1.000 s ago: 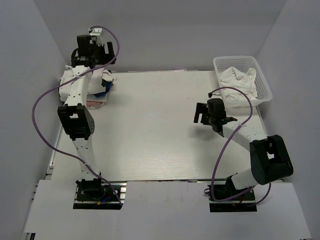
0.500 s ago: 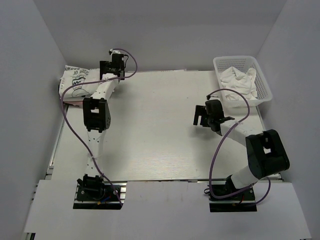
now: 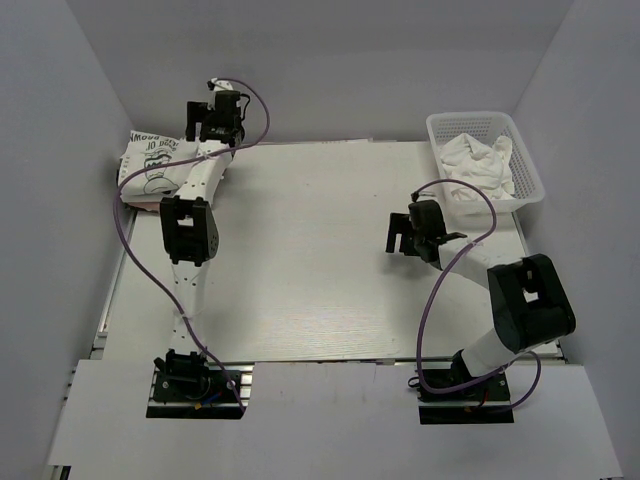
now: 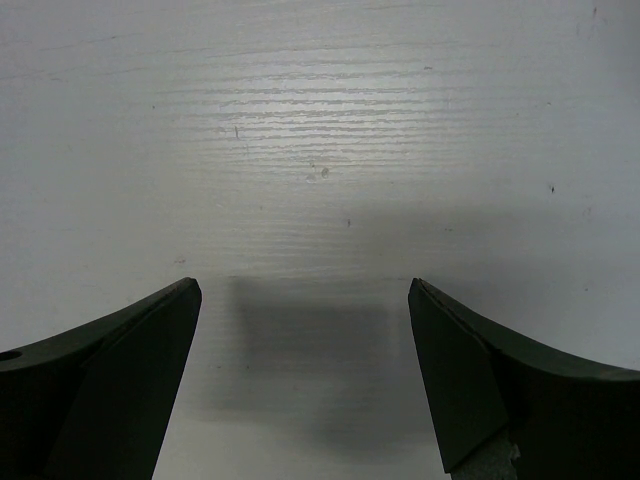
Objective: Fold and stack the t-shirts
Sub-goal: Smooth out wrinkles on the folded tshirt
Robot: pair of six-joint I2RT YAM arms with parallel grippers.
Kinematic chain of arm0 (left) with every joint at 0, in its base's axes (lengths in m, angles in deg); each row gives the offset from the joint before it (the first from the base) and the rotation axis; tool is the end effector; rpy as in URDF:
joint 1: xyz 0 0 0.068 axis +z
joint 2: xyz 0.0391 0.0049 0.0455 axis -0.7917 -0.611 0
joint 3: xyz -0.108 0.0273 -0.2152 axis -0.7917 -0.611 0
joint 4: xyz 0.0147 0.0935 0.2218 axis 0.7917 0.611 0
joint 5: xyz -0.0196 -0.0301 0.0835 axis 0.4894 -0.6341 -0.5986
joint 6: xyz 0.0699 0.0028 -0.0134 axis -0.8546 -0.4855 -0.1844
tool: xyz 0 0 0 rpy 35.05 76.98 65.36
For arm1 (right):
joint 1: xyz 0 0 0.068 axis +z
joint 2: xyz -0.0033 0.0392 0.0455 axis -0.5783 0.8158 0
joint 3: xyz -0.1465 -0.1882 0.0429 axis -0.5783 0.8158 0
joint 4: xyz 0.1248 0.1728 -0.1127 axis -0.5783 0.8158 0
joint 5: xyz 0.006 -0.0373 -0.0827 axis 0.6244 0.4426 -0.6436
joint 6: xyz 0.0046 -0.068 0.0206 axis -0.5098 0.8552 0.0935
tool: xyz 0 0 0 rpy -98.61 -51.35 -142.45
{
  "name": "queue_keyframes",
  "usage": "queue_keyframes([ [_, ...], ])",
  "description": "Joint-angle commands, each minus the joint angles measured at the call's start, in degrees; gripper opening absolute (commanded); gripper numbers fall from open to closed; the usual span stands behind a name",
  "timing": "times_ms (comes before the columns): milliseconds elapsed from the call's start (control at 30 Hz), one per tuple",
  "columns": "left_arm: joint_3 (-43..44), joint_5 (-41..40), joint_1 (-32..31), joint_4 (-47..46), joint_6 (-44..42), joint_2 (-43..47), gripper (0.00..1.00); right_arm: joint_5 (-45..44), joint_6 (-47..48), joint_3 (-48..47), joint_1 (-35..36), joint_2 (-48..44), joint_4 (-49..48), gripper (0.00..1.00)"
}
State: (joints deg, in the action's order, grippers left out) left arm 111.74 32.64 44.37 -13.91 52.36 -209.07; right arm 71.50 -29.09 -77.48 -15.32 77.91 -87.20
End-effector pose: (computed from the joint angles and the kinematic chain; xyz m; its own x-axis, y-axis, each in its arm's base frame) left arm 0.5303 -0.0331 0.2369 -0.5598 0.1754 -0.8099 -0.4245 0.7786 0.4621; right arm 0.2959 0.0953 0.1414 -0.6743 0.0714 -0.7350 0.0061 0.9958 0.0912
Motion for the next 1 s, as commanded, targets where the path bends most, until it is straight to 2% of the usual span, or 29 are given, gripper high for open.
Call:
queue_keyframes([
  [0, 4.4, 8.2, 0.5, 2.7, -1.7, 1.4, 1.00, 0.1, 0.0, -2.8, 0.2, 0.7, -0.2, 0.90],
  [100, 3.6, 17.0, 1.8, 4.8, -1.5, 0.9, 1.00, 0.2, 0.0, -3.1, 0.0, 1.4, 0.3, 0.90],
  [233, 3.6, 17.7, 1.8, 4.8, -3.6, -1.4, 1.00, 0.1, 0.0, -3.8, 0.1, 2.0, 0.9, 0.90],
  [333, 3.6, 14.8, 1.8, 4.8, -4.2, -2.6, 1.00, -0.3, 0.0, -3.7, 0.1, 1.9, 1.0, 0.90],
  [533, -0.5, 3.9, 1.8, -1.3, -8.0, -3.2, 1.00, -0.3, 0.4, -4.3, 0.1, 3.0, 1.3, 0.90],
  [700, -1.7, 2.4, 2.9, -1.3, -7.4, -1.9, 1.00, 0.3, 0.2, -4.6, 0.1, 3.6, 1.3, 0.90],
  [833, -1.7, -1.0, 3.4, -3.0, -6.8, -1.2, 0.90, 0.3, -0.1, -4.5, 0.2, 3.5, 1.3, 0.90],
  [867, -1.7, -1.6, 3.4, -3.0, -6.8, -0.5, 0.75, 0.5, -0.1, -4.3, 0.0, 3.5, 1.1, 0.90],
  [900, -1.7, -1.7, 3.4, -3.0, -5.9, 0.1, 0.66, 0.6, -0.1, -4.5, 0.2, 3.4, 1.1, 0.90],
  [967, -1.7, 0.5, 4.1, -3.0, -5.4, 0.7, 0.64, 0.9, -0.1, -4.4, 0.2, 3.4, 1.1, 0.90],
])
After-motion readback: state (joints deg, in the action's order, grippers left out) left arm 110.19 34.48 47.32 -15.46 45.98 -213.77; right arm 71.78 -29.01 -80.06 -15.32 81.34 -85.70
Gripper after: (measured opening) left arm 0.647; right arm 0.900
